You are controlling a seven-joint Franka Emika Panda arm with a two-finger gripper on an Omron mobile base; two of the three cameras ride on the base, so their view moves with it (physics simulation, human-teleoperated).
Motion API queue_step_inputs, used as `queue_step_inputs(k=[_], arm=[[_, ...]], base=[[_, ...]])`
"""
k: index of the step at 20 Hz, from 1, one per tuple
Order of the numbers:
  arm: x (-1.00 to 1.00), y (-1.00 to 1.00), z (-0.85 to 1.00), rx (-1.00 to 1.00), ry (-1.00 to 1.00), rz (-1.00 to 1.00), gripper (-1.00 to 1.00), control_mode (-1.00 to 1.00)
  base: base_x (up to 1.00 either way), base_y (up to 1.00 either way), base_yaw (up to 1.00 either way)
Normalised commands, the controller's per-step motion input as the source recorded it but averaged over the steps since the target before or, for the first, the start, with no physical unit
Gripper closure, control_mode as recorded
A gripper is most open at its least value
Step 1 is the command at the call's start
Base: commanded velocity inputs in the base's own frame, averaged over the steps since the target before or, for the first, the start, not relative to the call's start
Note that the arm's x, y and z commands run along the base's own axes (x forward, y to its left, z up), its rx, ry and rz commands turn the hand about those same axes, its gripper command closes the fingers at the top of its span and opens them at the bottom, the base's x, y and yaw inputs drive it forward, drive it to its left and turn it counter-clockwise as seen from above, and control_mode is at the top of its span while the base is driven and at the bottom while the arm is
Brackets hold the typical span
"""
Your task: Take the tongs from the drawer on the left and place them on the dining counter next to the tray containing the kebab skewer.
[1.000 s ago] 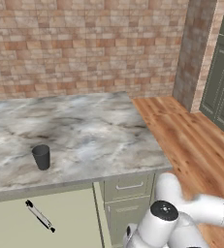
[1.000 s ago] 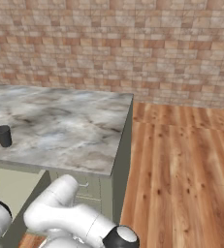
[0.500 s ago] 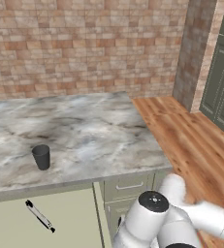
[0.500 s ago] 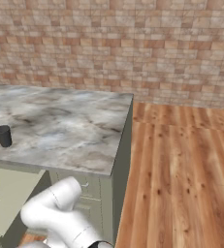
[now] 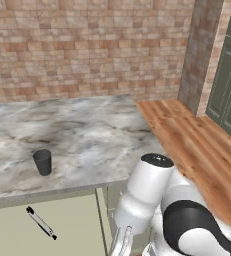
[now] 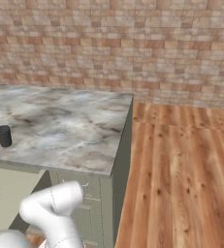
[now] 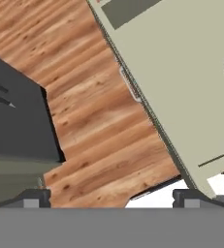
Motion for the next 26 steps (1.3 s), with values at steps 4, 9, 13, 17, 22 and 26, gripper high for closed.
queue_step_inputs(k=[4, 9, 13, 17, 22, 26], arm=[[0.64, 0.76, 0.02, -0.08, 0.08, -0.18, -1.00, -1.00], [0.36, 0.17, -0.01, -0.02, 0.01, -0.07, -1.00, -1.00], [0.96, 0.04, -0.27, -0.11, 0.00, -0.38, -1.00, -1.00], [0.96, 0.15, -0.44, -0.15, 0.00, -0.32, -1.00, -1.00], [0.61, 0.50, -0.50, -0.14, 0.00, -0.05, -1.00, -1.00], [0.31, 0.53, -0.55, -0.13, 0.00, -0.05, -1.00, -1.00]], base=[[0.00, 0.00, 0.00], [0.00, 0.00, 0.00], [0.00, 0.00, 0.00], [0.00, 0.00, 0.00], [0.00, 0.00, 0.00], [0.00, 0.00, 0.00]])
